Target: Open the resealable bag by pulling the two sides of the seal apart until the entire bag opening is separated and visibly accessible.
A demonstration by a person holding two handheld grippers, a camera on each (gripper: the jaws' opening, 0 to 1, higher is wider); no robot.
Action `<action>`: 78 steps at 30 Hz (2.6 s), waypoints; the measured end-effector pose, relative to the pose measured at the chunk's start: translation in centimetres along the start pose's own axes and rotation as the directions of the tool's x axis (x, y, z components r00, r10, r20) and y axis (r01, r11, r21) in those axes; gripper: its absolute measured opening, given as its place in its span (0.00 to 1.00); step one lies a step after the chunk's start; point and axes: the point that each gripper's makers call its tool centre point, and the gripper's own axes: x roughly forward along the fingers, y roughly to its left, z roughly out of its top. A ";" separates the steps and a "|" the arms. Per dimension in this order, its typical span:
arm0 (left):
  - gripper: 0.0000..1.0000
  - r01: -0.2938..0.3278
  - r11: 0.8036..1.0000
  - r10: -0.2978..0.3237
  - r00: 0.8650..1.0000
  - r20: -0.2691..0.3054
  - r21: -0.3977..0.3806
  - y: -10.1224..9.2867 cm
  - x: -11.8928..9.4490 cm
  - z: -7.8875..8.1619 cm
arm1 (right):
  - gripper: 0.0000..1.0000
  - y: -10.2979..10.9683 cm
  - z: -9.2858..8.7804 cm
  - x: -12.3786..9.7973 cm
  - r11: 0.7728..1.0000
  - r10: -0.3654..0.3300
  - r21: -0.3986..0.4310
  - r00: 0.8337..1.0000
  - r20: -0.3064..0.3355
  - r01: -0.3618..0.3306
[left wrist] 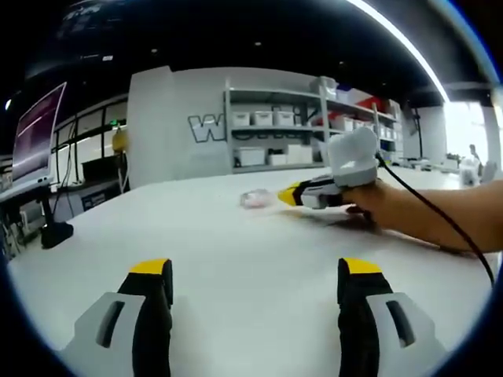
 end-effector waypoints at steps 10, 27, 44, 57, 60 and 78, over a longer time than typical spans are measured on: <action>0.86 -0.001 1.000 0.001 1.000 0.001 0.001 -0.1 -0.2 -0.1 | 0.00 -1.1 2.4 -0.1 0.989 -0.035 0.149 0.997 0.063 0.025; 0.86 -0.005 1.000 0.005 1.000 -0.001 0.005 -0.2 -0.5 -0.2 | 0.00 -1.8 6.2 -0.8 0.945 -0.057 0.328 0.986 0.157 0.002; 0.86 -0.007 1.000 0.007 1.000 -0.002 0.007 -0.1 -0.6 -0.1 | 0.00 1.0 8.6 -5.1 0.924 -0.023 0.377 0.972 0.235 -0.069; 0.85 -0.004 1.000 0.004 1.000 -0.003 0.009 -0.1 -0.4 0.0 | 0.00 2.7 8.4 -7.6 0.912 -0.017 0.401 0.972 0.234 -0.081; 0.85 -0.003 1.000 0.003 1.000 -0.001 0.008 -0.1 -0.4 0.0 | 0.00 2.3 8.5 -7.5 0.911 -0.017 0.403 0.971 0.240 -0.084; 0.84 0.002 1.000 -0.002 1.000 0.001 0.009 -0.2 -0.3 0.1 | 0.00 1.9 7.3 -8.5 0.899 -0.021 0.431 0.973 0.231 -0.083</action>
